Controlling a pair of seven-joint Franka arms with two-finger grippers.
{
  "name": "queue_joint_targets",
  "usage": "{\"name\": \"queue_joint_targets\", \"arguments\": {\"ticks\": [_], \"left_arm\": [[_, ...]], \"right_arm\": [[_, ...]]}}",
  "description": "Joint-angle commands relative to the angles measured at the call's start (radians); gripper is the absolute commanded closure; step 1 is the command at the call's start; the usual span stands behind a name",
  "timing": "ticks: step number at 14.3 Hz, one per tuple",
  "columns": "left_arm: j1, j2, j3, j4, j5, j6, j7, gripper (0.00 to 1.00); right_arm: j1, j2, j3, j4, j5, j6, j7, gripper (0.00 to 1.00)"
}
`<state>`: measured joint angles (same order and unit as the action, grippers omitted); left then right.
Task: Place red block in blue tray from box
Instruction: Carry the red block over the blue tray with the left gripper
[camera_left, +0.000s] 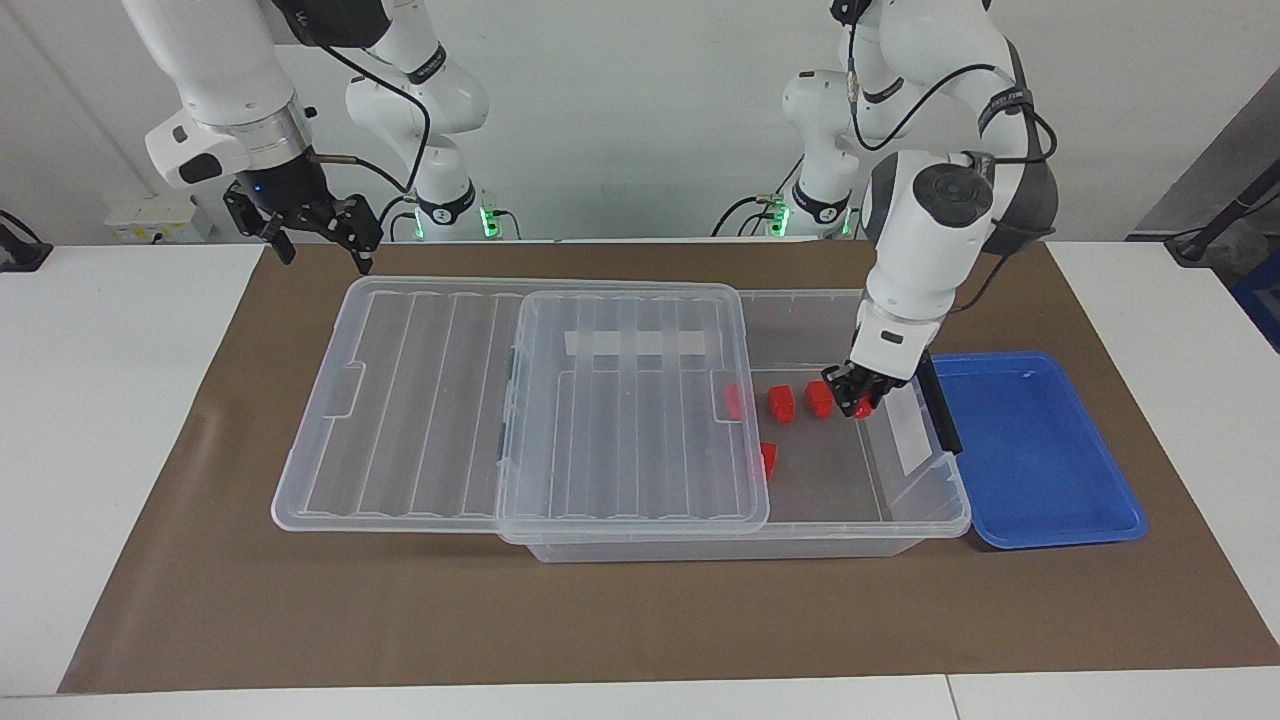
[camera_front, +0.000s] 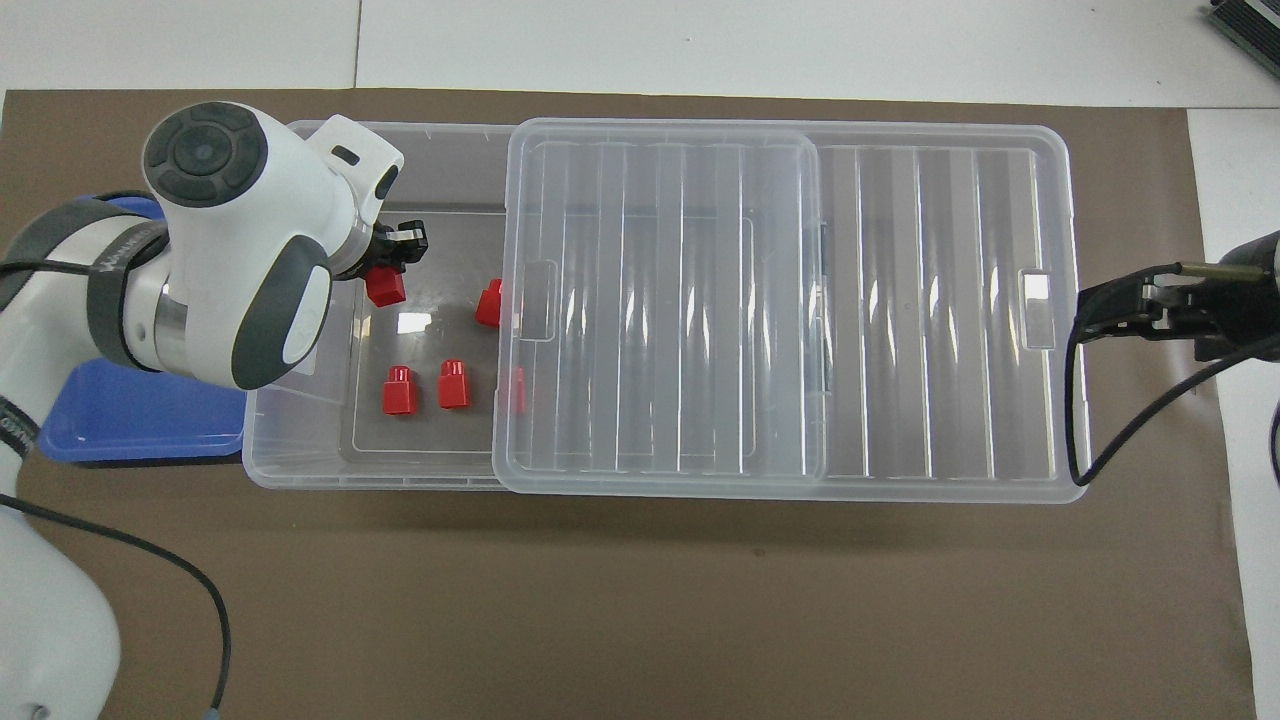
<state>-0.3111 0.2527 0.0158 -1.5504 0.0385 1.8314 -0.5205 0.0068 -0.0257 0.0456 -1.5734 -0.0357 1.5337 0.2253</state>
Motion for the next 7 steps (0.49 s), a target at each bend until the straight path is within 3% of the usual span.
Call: {"name": "queue_joint_targets", "arguments": {"ticks": [1,4,7], "left_arm": [[-0.003,0.013,0.019,0.113,-0.057,-0.163,-0.027,1.00],[0.073,-0.035,0.020,0.176,-0.055,-0.262,0.020,1.00],[0.185,-0.088,0.026,0.174,-0.054,-0.264,0.320,1.00]], "right_arm": [[-0.013,0.001,0.005,0.003,0.007,-0.007,-0.023,0.00],[-0.013,0.001,0.005,0.001,0.007,-0.007,-0.024,0.00],[-0.013,0.001,0.005,0.003,0.007,-0.007,-0.024,0.00]]}}
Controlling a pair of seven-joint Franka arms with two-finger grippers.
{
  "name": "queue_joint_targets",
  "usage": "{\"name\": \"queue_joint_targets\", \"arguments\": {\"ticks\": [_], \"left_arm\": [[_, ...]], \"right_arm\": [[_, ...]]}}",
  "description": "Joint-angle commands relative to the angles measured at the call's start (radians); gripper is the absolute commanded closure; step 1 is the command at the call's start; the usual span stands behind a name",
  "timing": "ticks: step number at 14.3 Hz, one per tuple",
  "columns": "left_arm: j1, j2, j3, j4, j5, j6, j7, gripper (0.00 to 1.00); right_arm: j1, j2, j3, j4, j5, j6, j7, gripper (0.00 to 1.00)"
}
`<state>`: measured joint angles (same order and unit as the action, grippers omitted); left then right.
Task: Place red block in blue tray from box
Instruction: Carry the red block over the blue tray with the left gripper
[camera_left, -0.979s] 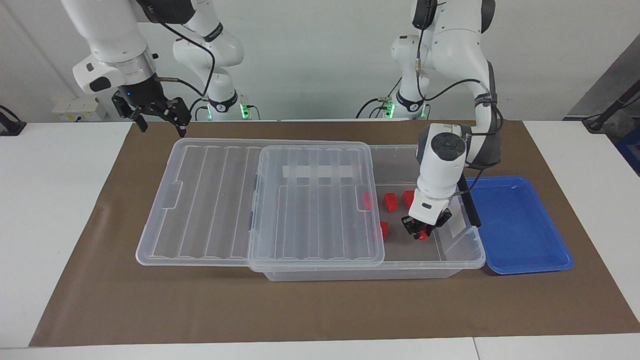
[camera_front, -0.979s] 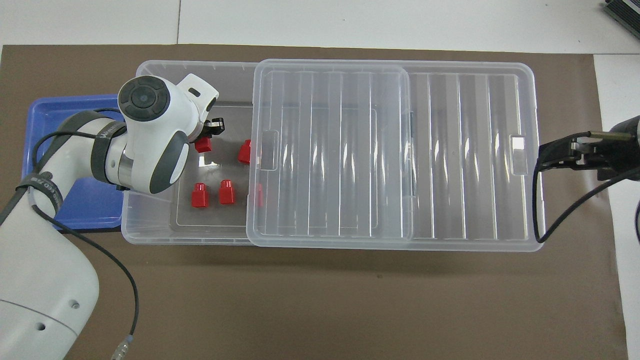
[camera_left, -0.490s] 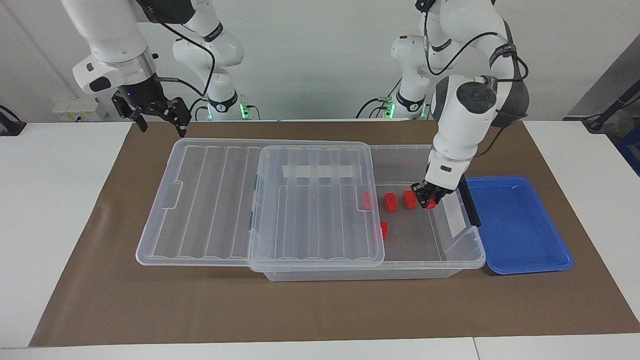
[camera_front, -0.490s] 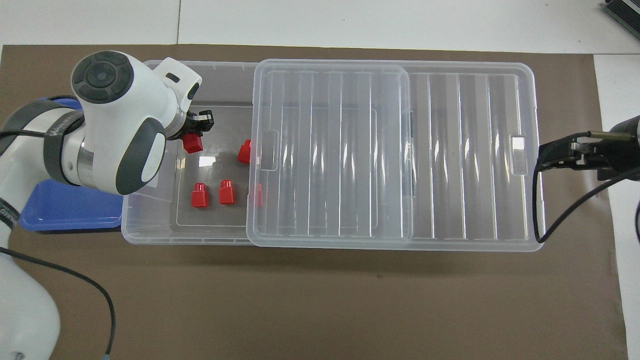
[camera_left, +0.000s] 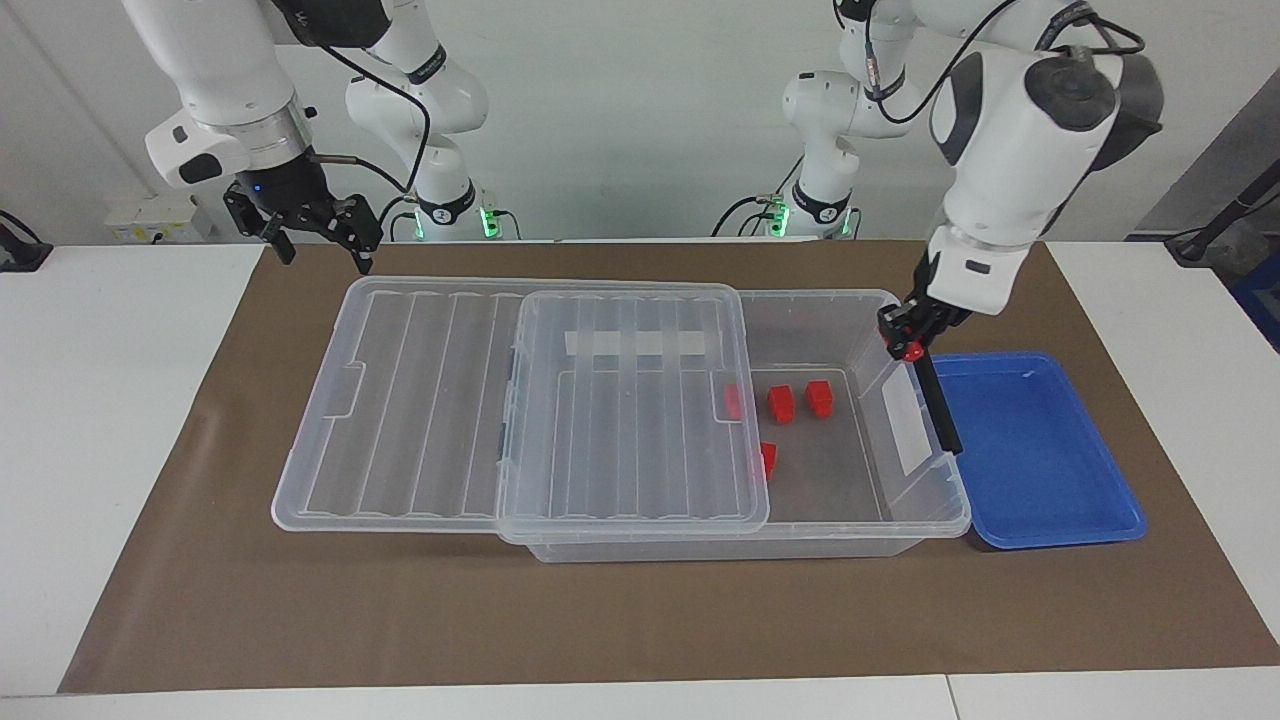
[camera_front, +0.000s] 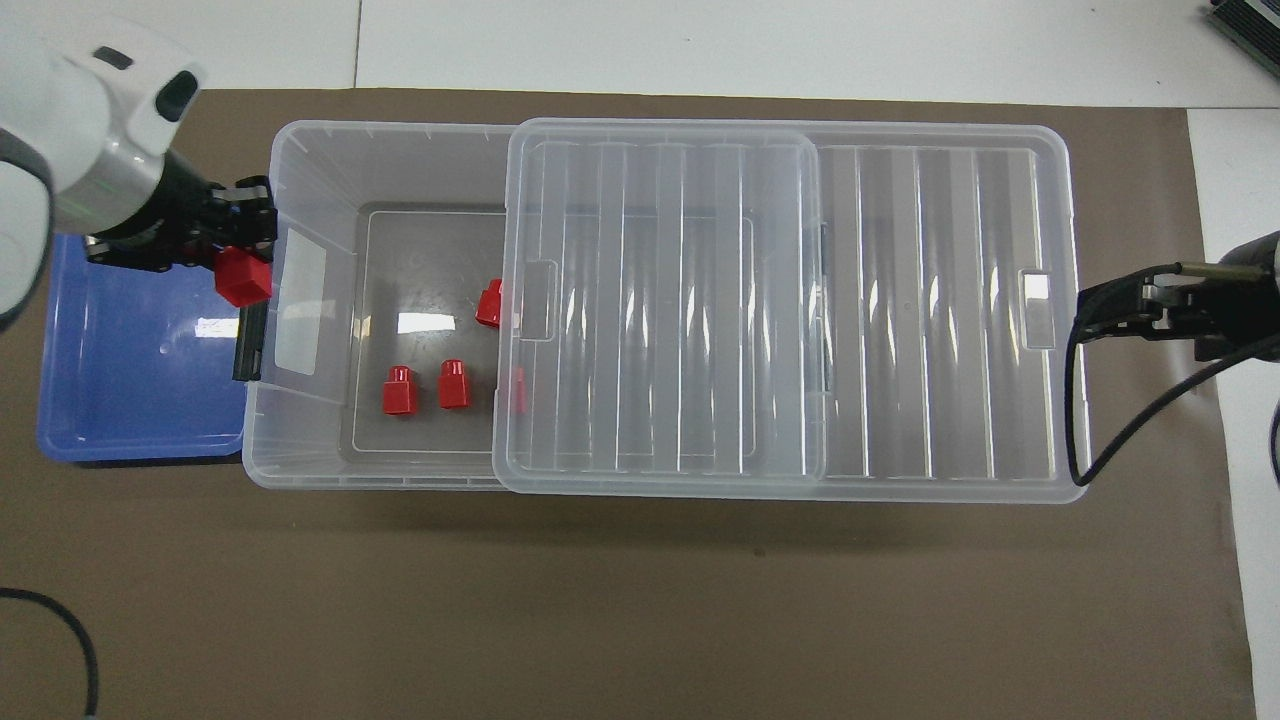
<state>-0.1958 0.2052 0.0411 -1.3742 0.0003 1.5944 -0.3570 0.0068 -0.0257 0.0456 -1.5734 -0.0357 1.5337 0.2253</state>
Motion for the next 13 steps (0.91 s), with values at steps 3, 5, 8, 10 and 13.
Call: {"name": "queue_joint_targets", "arguments": {"ticks": [3,5,8,10,13], "left_arm": [[0.197,-0.041,-0.007,-0.003,-0.011,0.025,0.390,1.00],[0.255,-0.068,-0.006,-0.086,-0.011,0.183,0.507,1.00],[0.323,-0.093,-0.007,-0.225,-0.008,0.396,0.622,1.00],[0.325,-0.087,-0.007,-0.278,-0.008,0.482,0.624,1.00],[0.326,-0.083,-0.007,-0.400,-0.011,0.612,0.580,1.00]], "right_arm": [[-0.013,0.001,0.005,0.001,0.007,-0.007,-0.024,0.00],[-0.013,0.001,0.005,0.001,0.007,-0.010,-0.024,0.00],[-0.013,0.001,0.005,0.001,0.007,-0.004,-0.026,0.00],[-0.014,0.001,0.005,-0.005,0.007,-0.004,-0.026,0.00],[-0.016,0.000,0.002,-0.017,0.007,0.029,-0.024,0.10]]}}
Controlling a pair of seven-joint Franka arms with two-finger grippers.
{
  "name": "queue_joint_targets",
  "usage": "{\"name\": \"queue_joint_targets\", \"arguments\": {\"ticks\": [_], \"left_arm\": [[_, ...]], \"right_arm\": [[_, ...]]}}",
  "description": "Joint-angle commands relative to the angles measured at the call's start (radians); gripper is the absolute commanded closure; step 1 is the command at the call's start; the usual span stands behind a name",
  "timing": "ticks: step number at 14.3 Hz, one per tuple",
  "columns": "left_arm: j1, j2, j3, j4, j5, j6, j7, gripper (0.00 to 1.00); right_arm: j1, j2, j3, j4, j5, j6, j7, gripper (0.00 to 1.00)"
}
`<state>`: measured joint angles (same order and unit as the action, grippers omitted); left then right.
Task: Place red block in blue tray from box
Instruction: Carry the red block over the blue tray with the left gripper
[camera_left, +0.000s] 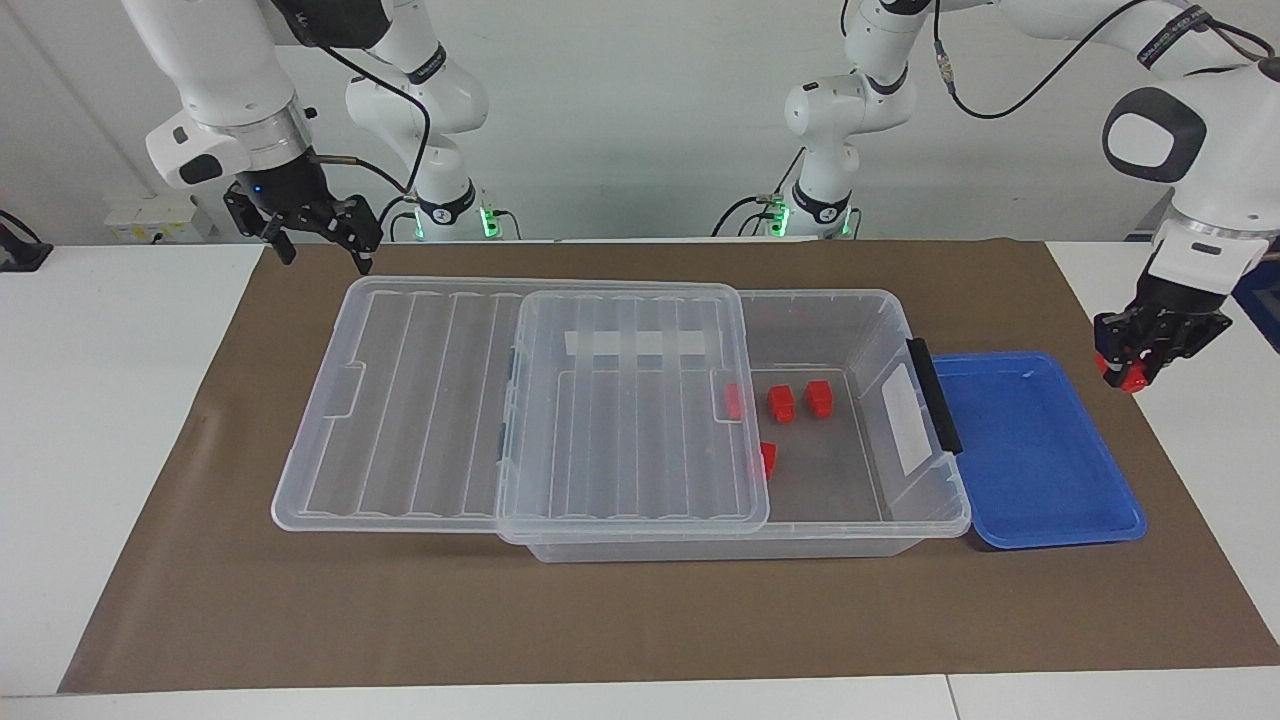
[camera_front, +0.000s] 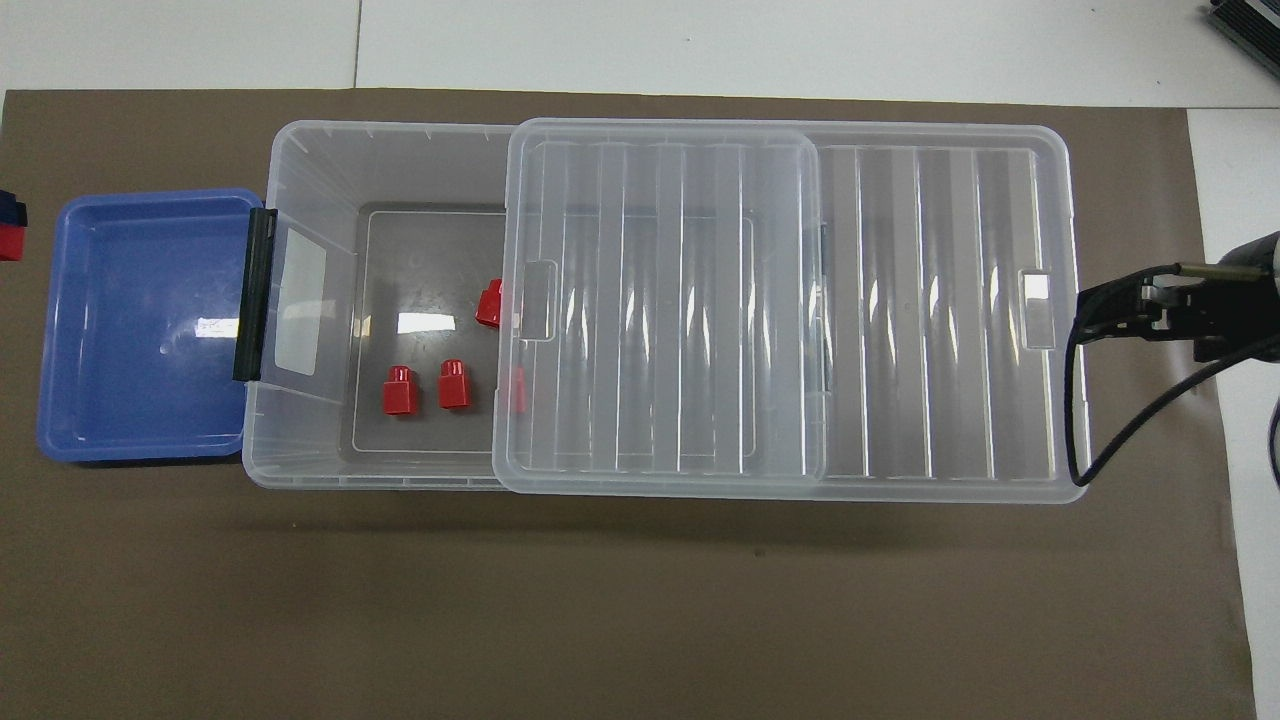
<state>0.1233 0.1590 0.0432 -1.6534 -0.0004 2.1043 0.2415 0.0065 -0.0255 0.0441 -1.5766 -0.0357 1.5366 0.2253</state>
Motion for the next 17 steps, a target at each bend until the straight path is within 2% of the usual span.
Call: {"name": "queue_joint_targets", "arguments": {"ticks": [1,2,3,4,7,10,12,14,17], "left_arm": [[0.006,-0.033,-0.009,-0.159,-0.010,0.152,-0.033,1.00],[0.010,-0.029,-0.009,-0.190,-0.010,0.195,-0.033,1.00],[0.013,-0.023,-0.009,-0.218,-0.012,0.239,-0.031,1.00],[0.013,-0.009,-0.009,-0.244,-0.013,0.285,-0.031,1.00],[0.016,0.037,-0.009,-0.261,-0.024,0.342,-0.037,1.00],[0.030,0.092,-0.009,-0.317,-0.024,0.454,-0.062,1.00],[0.027,0.120,-0.013,-0.365,-0.024,0.528,-0.111,1.00],[0.013,0.157,-0.013,-0.373,-0.024,0.560,-0.166,1.00],[0.013,0.165,-0.013,-0.376,-0.023,0.569,-0.174,1.00]], "right_arm": [[-0.017,-0.001,0.002,-0.025,0.007,0.052,-0.024,0.25],[-0.034,-0.001,0.002,-0.040,0.007,0.077,-0.026,0.52],[-0.055,-0.002,0.002,-0.060,0.007,0.111,-0.032,0.82],[-0.066,-0.004,0.002,-0.087,0.007,0.155,-0.040,1.00],[-0.117,-0.013,0.000,-0.181,0.007,0.315,-0.066,1.00],[-0.166,0.035,0.000,-0.213,0.007,0.447,-0.124,1.00],[-0.177,0.082,0.000,-0.212,0.007,0.500,-0.136,1.00],[-0.178,0.120,0.000,-0.206,0.007,0.513,-0.138,1.00],[-0.177,0.163,0.002,-0.206,0.005,0.540,-0.141,1.00]]}}
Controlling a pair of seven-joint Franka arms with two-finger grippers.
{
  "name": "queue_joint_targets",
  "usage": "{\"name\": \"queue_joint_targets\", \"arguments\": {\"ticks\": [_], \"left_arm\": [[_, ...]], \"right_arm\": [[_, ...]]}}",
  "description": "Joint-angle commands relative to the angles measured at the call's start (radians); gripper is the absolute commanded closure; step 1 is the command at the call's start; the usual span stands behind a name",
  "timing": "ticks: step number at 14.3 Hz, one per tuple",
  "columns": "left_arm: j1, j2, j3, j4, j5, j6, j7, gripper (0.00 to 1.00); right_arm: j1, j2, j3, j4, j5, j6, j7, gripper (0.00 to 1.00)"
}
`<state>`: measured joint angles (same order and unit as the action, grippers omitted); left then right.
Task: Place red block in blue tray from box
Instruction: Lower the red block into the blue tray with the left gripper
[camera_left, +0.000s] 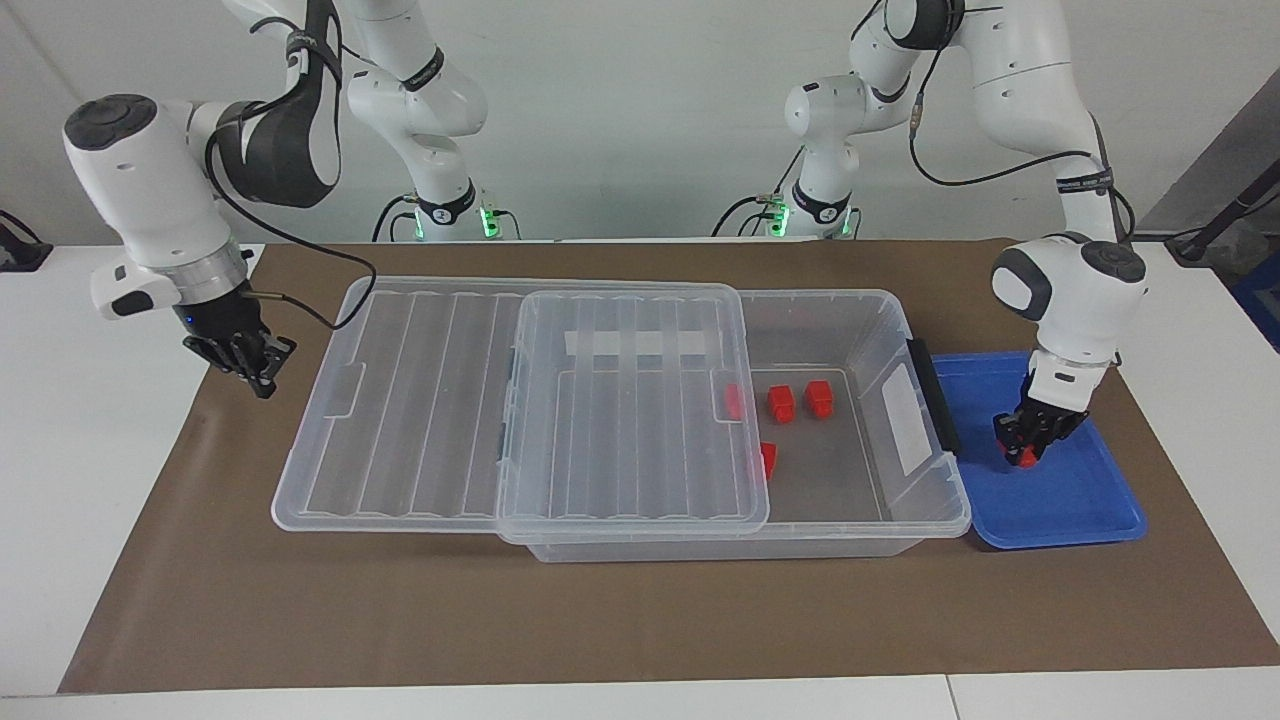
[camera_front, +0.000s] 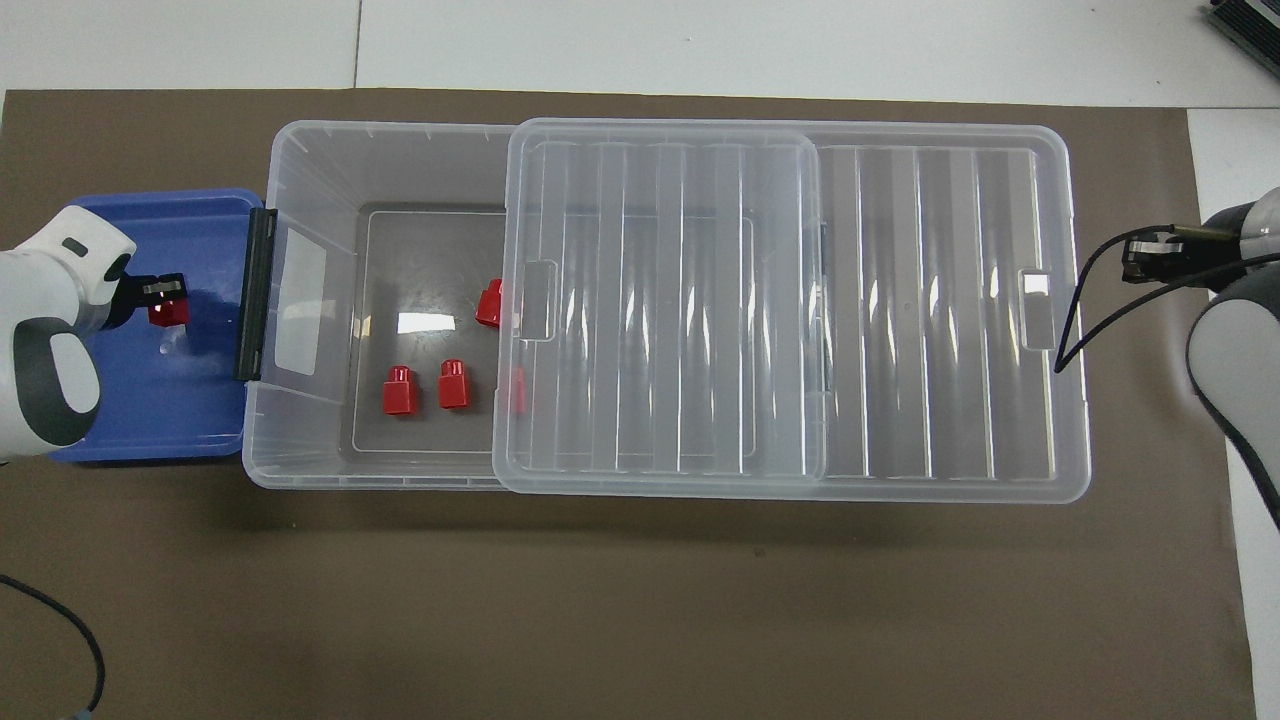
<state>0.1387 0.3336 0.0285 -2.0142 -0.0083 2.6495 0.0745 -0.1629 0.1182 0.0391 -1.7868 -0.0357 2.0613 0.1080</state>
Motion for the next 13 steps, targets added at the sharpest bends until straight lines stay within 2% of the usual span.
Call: {"name": "queue_joint_targets", "arguments": {"ticks": [1,7,10,11,12,13], "left_arm": [[-0.002,-0.004,0.002,-0.015,-0.015,0.024,-0.001,1.00],[-0.002,0.031,0.002,-0.037,-0.015,0.108,0.001,1.00],[-0.002,0.035,0.002,-0.037,-0.015,0.110,0.001,1.00],[-0.002,0.035,0.002,-0.037,-0.015,0.110,0.002,0.78],[-0.002,0.035,0.002,-0.037,-0.015,0.110,0.008,0.25],[-0.002,0.035,0.002,-0.037,-0.015,0.110,0.019,0.00]], "right_arm": [[-0.007,0.026,0.007,0.004,0.005,0.025,-0.037,1.00],[0.025,0.032,0.015,-0.003,0.005,0.028,-0.045,1.00],[0.036,0.032,0.018,-0.005,0.005,0.017,-0.045,1.00],[0.048,0.032,0.018,-0.005,0.005,0.016,-0.047,1.00],[0.057,0.032,0.018,-0.005,0.005,0.013,-0.047,1.00],[0.060,0.032,0.018,-0.005,0.005,0.013,-0.048,1.00]]}}
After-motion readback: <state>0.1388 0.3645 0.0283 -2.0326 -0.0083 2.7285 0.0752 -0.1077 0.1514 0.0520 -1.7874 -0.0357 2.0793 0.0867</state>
